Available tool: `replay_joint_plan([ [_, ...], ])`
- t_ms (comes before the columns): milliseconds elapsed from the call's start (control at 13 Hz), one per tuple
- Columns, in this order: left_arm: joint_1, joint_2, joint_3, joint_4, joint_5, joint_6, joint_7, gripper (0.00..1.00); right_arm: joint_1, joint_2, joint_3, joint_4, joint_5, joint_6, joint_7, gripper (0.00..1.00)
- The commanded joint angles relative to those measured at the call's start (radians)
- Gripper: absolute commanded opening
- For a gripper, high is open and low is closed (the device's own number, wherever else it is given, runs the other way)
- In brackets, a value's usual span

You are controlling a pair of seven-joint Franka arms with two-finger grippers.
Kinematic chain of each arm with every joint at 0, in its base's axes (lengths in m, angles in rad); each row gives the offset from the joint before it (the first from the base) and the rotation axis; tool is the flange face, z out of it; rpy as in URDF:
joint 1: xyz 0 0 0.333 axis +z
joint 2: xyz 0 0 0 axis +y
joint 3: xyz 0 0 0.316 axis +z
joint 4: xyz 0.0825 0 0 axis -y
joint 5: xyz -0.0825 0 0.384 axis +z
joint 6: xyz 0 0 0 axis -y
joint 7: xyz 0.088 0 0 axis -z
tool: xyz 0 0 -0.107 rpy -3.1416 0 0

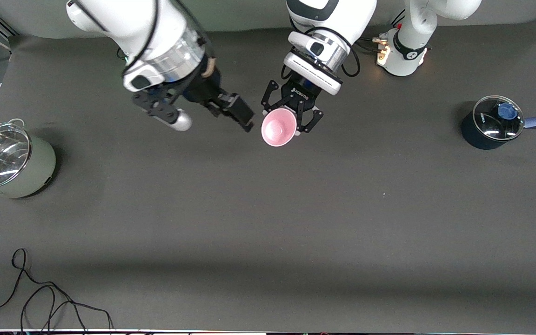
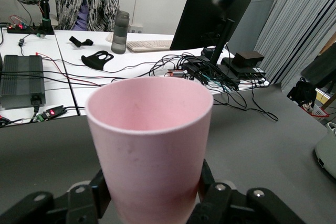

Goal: Transfer pink cup from left to right arm
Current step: 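Close the right gripper on the cup rim beside the left gripper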

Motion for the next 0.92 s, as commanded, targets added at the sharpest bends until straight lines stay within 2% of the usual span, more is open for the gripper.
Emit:
replay_joint_plan([
  [0, -0.009, 0.010, 0.007, 0.020, 0.031, 0.029, 0.001, 0.45, 0.036, 0.041, -0.008, 0.052, -0.037, 0.022, 0.018, 1.00],
  [538, -0.008, 0.014, 0.007, 0.012, 0.092, 0.030, 0.009, 0.46, 0.047, 0.098, 0.008, 0.057, -0.036, 0.023, -0.094, 1.00],
  [615, -0.008, 0.015, 0.007, 0.009, 0.103, 0.030, 0.010, 0.46, 0.048, 0.099, 0.008, 0.057, -0.036, 0.023, -0.094, 0.95],
  [692, -0.008, 0.015, 0.008, 0.002, 0.108, 0.030, 0.010, 0.46, 0.048, 0.099, 0.008, 0.054, -0.034, 0.022, -0.104, 0.76],
  [769, -0.008, 0.015, 0.008, -0.001, 0.114, 0.030, 0.010, 0.46, 0.048, 0.099, 0.008, 0.054, -0.034, 0.022, -0.115, 0.20],
  [846, -0.006, 0.015, 0.008, -0.001, 0.115, 0.030, 0.012, 0.46, 0.047, 0.099, 0.006, 0.054, -0.034, 0.022, -0.115, 0.00],
])
